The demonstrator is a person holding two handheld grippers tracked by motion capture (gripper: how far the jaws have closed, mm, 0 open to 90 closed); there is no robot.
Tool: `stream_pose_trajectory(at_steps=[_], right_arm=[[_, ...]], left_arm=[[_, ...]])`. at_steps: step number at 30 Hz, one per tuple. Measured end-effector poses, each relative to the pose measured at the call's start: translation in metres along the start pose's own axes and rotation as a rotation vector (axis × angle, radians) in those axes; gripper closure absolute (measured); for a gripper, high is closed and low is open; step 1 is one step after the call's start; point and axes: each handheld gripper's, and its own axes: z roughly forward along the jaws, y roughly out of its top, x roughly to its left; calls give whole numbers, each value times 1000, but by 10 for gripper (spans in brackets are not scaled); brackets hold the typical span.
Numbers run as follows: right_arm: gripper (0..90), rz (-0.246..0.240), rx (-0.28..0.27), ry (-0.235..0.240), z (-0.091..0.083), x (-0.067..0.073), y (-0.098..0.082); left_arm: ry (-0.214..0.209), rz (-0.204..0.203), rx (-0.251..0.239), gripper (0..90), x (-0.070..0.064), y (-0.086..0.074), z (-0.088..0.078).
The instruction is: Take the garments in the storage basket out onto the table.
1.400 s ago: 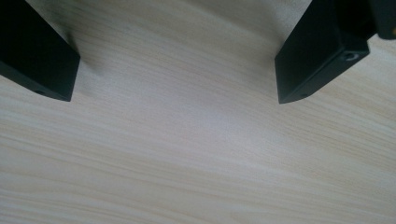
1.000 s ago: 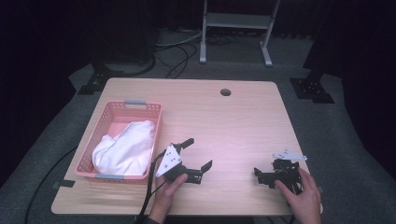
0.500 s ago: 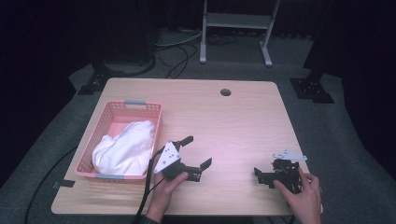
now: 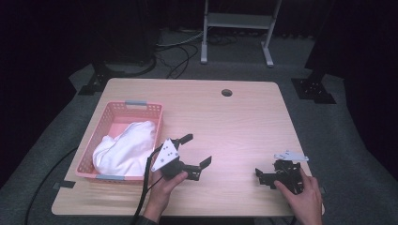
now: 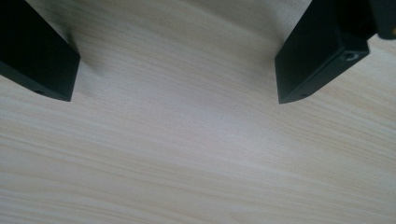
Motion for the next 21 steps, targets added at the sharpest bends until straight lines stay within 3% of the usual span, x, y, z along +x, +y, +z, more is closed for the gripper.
stream_pose_trajectory(at_steps=[8, 21], right_arm=[[0, 0, 0, 0, 0, 0, 0], [0, 0, 0, 0, 0, 0, 0]], left_arm=[[-9, 5, 12, 21, 1, 8, 0], [-17, -24, 26, 21, 3, 16, 1]])
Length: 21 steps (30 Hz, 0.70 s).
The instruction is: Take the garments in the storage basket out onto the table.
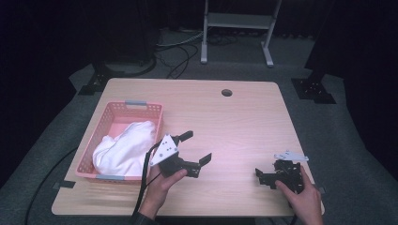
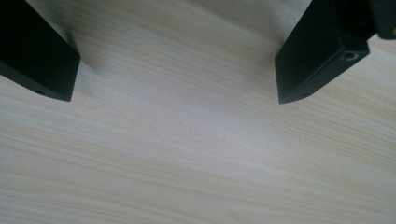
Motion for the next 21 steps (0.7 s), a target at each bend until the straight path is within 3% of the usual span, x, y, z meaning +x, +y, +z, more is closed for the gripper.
stream_pose_trajectory(at_steps=[21], right_arm=[[0, -1, 0, -1, 0, 0, 0]], left_arm=[[-33, -7, 28, 21, 8, 24, -3]])
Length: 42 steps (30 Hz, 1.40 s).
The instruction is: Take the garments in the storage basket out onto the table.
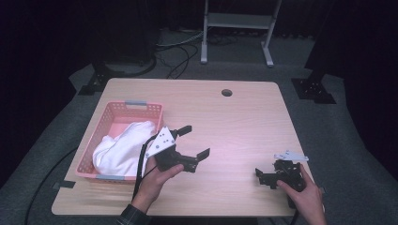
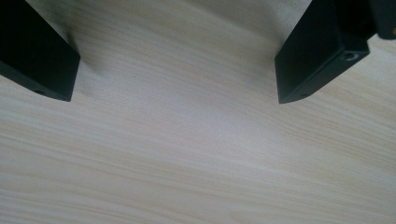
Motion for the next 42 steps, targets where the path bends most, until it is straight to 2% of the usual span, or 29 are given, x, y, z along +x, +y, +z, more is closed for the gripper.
stream_pose_trajectory(at_steps=[13, 18, 24, 42], right_arm=[[0, 0, 0, 0, 0, 0, 0], [0, 1, 0, 0, 0, 0, 0], [0, 0, 0, 0, 0, 0, 0], [0, 0, -1, 0, 0, 0, 0]], left_arm=[[-9, -26, 1, 21, 5, 8, 0], [-17, -52, 13, 21, 8, 12, -1], [-26, -54, 35, 21, 10, 16, -3], [-33, -46, 19, 21, 20, 29, -19]])
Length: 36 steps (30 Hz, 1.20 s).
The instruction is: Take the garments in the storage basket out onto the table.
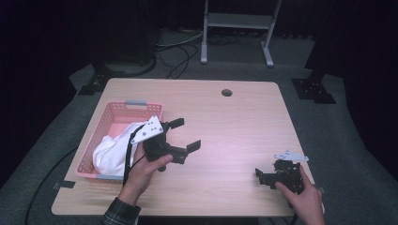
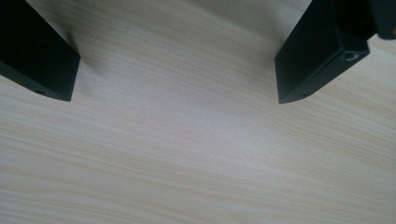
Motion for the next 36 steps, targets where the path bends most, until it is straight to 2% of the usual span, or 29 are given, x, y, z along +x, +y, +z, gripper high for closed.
stream_pose_trajectory(at_steps=[5, 22, 29, 36], right_arm=[[0, 0, 0, 0, 0, 0, 0], [0, 0, 0, 0, 0, 0, 0], [0, 0, 0, 0, 0, 0, 0], [0, 0, 0, 0, 0, 0, 0]], left_arm=[[16, -2, -7, 21, 6, 3, -8], [38, -8, -18, 21, 21, 12, -30], [34, -2, -17, 21, 27, 15, -39], [51, -4, -23, 21, 34, 18, -49]])
